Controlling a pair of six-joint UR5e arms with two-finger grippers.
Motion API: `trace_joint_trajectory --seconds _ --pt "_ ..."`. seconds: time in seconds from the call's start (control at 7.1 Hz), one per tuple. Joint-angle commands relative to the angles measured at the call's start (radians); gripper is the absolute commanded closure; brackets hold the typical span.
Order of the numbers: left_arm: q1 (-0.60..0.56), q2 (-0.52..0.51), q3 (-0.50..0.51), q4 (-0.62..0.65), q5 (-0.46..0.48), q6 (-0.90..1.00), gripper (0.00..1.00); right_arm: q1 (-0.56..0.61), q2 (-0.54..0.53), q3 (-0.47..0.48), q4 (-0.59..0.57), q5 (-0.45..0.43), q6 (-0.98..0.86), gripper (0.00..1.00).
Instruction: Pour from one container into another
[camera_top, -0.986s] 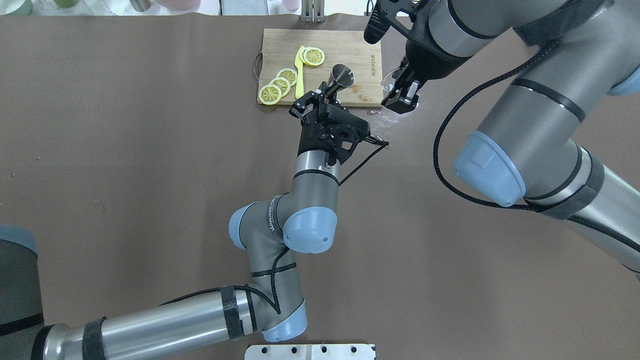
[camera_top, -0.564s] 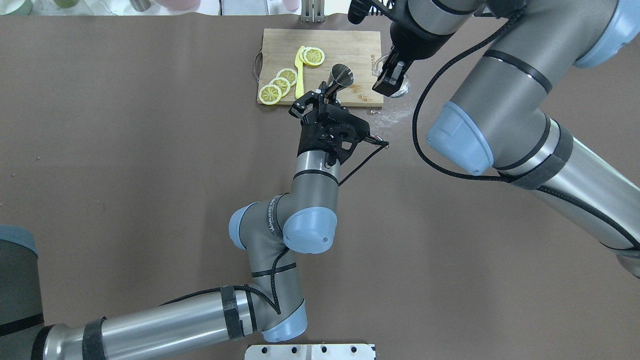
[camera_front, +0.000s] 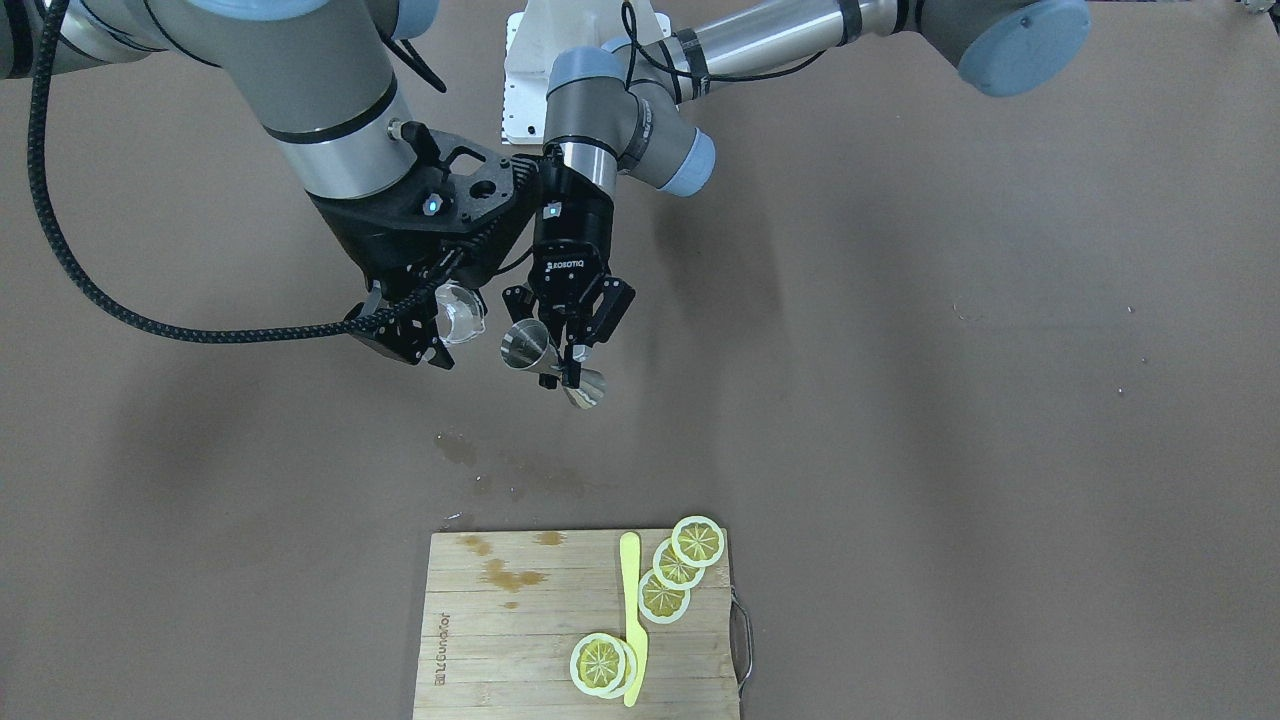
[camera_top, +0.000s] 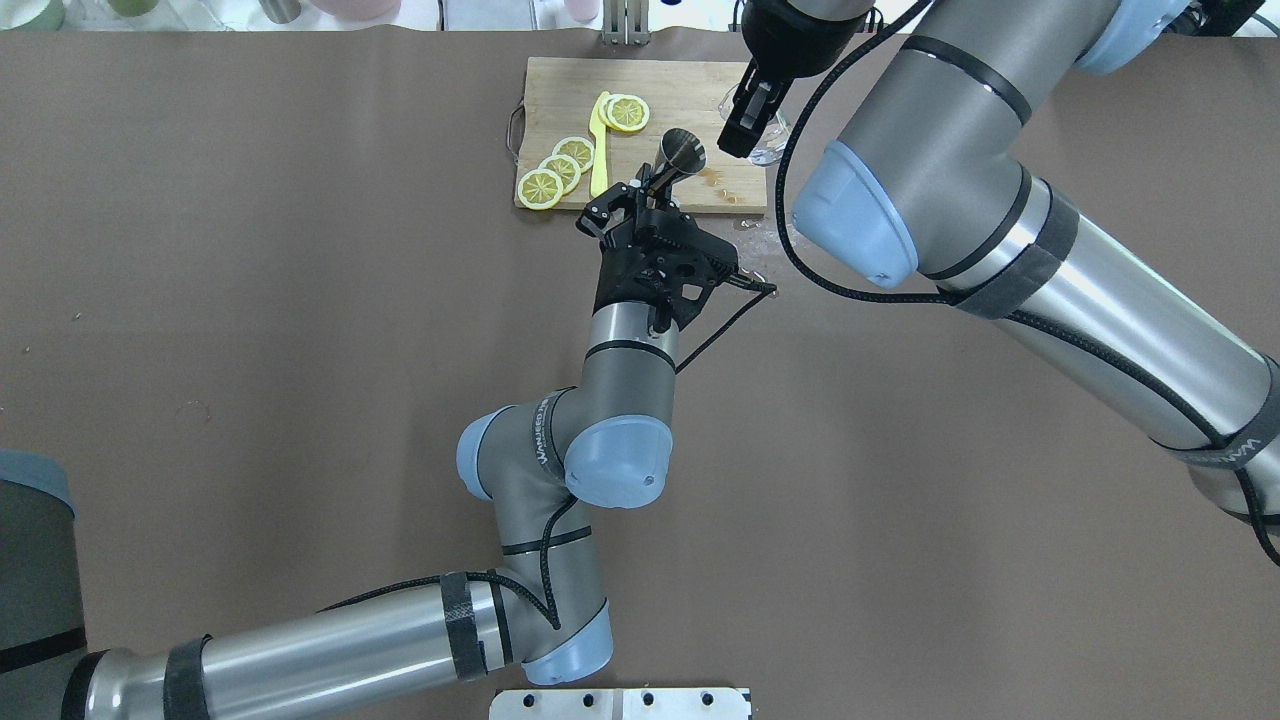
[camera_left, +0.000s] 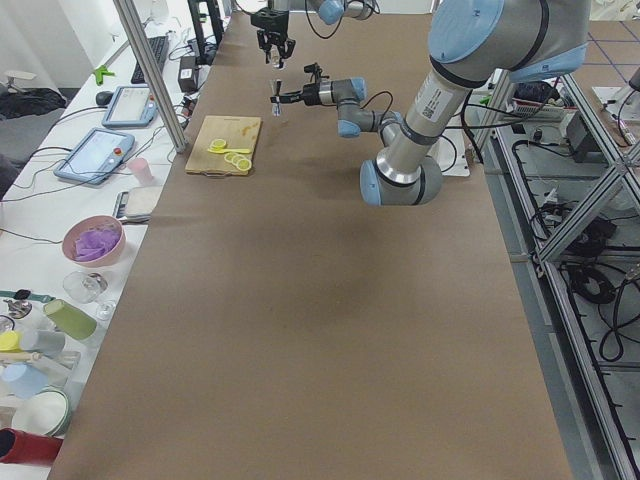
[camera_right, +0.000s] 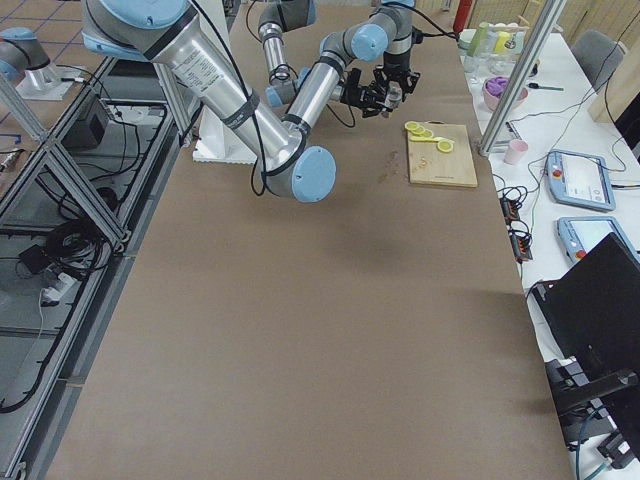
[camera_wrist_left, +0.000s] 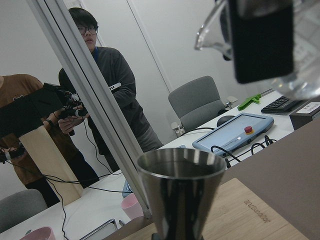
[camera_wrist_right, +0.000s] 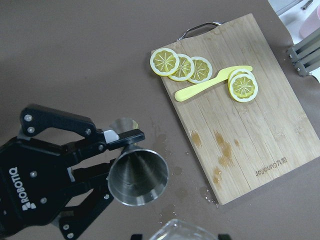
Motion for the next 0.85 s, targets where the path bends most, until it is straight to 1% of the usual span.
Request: trace_joint_trajectory --seconds 0.0,0.28,0.42,0.7 --pt "-0.002 0.001 0.0 -0.002 0.0 0.0 1.0 -0.002 0.012 0.002 -0.053 -0.009 -0.014 1.0" --pt "0.0 0.001 0.0 -0.002 0.0 0.0 1.0 -0.005 0.026 0.003 -0.072 -0.03 -0.077 1.0" --pt "0.0 0.002 0.0 -0.003 0.0 0.0 1.0 -0.011 0.039 0.002 -0.072 -0.053 -0.149 1.0" --pt "-0.002 0.002 0.0 -0.006 0.002 -0.002 1.0 -0.023 0.041 0.003 -0.066 -0.056 -0.204 1.0"
